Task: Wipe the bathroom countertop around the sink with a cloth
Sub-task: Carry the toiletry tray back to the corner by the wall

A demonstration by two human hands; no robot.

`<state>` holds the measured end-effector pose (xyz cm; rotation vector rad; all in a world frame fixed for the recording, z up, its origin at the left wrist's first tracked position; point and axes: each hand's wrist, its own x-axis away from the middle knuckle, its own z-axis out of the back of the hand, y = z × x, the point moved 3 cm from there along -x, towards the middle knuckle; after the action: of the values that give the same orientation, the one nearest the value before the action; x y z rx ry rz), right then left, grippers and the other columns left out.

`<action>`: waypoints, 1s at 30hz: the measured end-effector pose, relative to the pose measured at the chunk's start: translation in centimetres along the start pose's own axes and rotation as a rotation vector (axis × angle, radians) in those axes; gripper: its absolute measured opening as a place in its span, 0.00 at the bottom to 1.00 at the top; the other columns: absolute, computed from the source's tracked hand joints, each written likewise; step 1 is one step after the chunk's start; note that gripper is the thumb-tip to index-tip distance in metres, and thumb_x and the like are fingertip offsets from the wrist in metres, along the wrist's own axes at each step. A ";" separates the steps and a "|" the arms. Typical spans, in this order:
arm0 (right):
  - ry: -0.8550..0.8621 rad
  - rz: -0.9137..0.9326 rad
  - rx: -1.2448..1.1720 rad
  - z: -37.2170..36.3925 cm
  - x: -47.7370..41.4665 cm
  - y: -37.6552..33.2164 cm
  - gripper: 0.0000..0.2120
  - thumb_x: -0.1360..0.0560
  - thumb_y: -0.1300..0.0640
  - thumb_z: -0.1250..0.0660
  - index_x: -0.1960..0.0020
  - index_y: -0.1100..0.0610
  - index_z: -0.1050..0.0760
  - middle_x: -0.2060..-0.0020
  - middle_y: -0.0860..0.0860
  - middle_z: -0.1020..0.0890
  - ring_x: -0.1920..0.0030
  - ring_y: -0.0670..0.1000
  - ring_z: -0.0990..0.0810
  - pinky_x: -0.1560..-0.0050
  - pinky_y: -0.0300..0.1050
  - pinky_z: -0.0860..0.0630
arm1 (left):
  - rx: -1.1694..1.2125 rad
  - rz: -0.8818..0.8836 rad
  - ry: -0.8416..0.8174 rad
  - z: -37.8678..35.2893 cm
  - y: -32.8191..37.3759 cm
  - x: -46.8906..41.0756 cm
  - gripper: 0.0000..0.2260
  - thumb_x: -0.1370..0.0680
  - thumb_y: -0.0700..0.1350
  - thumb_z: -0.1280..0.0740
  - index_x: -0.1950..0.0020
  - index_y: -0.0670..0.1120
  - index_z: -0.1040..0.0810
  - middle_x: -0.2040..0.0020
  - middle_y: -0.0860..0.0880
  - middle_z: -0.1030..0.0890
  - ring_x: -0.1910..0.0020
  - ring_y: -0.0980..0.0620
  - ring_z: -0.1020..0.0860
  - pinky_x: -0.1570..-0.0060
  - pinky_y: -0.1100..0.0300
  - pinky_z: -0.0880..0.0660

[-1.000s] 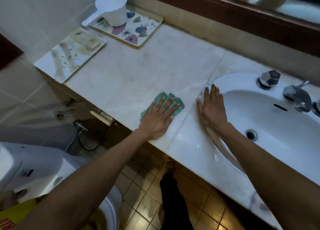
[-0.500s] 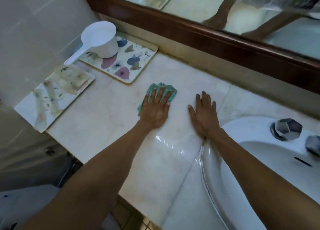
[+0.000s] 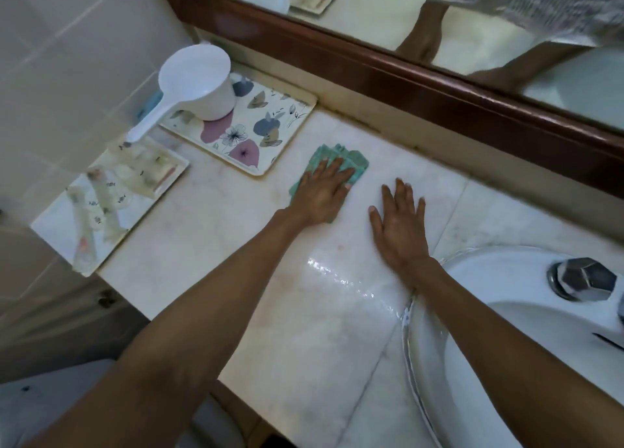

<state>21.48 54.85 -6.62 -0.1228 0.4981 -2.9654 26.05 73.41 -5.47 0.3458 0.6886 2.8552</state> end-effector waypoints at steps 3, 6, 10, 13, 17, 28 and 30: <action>0.056 0.030 -0.017 1.3 1.0 -3.4 0.21 0.17 0.49 0.48 0.30 0.58 0.29 0.28 0.59 0.29 0.28 0.59 0.32 0.32 0.57 0.34 | 0.348 0.060 0.203 4.6 -0.4 4.2 0.19 0.14 0.52 0.42 0.25 0.49 0.27 0.28 0.47 0.23 0.35 0.47 0.21 0.34 0.55 0.26; 0.137 0.088 0.024 2.4 1.7 -9.1 0.13 0.20 0.51 0.43 0.51 0.57 0.24 0.60 0.56 0.18 0.60 0.61 0.19 0.64 0.47 0.29 | 0.434 0.146 0.422 8.3 -3.4 10.6 0.17 0.15 0.56 0.42 0.30 0.52 0.24 0.43 0.52 0.15 0.55 0.53 0.15 0.48 0.53 0.20; 0.129 0.212 0.041 2.2 0.5 -17.2 0.17 0.22 0.45 0.42 0.59 0.54 0.22 0.70 0.53 0.19 0.70 0.59 0.21 0.69 0.43 0.33 | 0.412 0.337 0.577 11.0 -10.6 19.0 0.14 0.15 0.56 0.42 0.33 0.55 0.24 0.51 0.55 0.15 0.65 0.56 0.17 0.53 0.52 0.19; 0.156 0.233 0.032 2.1 -1.1 -23.5 0.16 0.24 0.45 0.38 0.57 0.55 0.19 0.68 0.55 0.17 0.69 0.60 0.18 0.68 0.44 0.30 | 0.318 0.512 0.653 13.1 -17.2 24.4 0.12 0.16 0.54 0.41 0.36 0.55 0.23 0.54 0.55 0.15 0.66 0.54 0.18 0.55 0.53 0.20; 0.055 0.223 -0.079 0.1 -3.3 -30.2 0.15 0.22 0.46 0.40 0.49 0.54 0.18 0.60 0.58 0.15 0.59 0.63 0.17 0.59 0.49 0.27 | 0.351 0.822 0.808 15.6 -25.6 29.4 0.11 0.17 0.46 0.38 0.37 0.48 0.20 0.47 0.47 0.15 0.52 0.48 0.17 0.54 0.60 0.28; -0.268 0.266 -0.177 -7.0 -9.8 -41.7 0.33 0.21 0.46 0.40 0.30 0.72 0.37 0.37 0.72 0.28 0.37 0.70 0.28 0.37 0.58 0.31 | 0.528 0.988 0.655 15.6 -38.9 31.9 0.20 0.21 0.51 0.31 0.31 0.47 0.25 0.38 0.47 0.18 0.40 0.45 0.20 0.43 0.51 0.23; -0.300 0.282 -0.125 -7.2 -10.1 -42.6 0.29 0.20 0.51 0.37 0.32 0.74 0.35 0.38 0.73 0.28 0.38 0.71 0.29 0.38 0.58 0.33 | 0.578 0.977 0.676 15.8 -38.7 31.8 0.21 0.21 0.48 0.30 0.29 0.47 0.26 0.36 0.47 0.19 0.38 0.44 0.20 0.41 0.52 0.24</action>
<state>25.76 98.46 0.06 -0.4611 0.6015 -2.5800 4.63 121.30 -4.08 -0.3715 1.9420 3.6086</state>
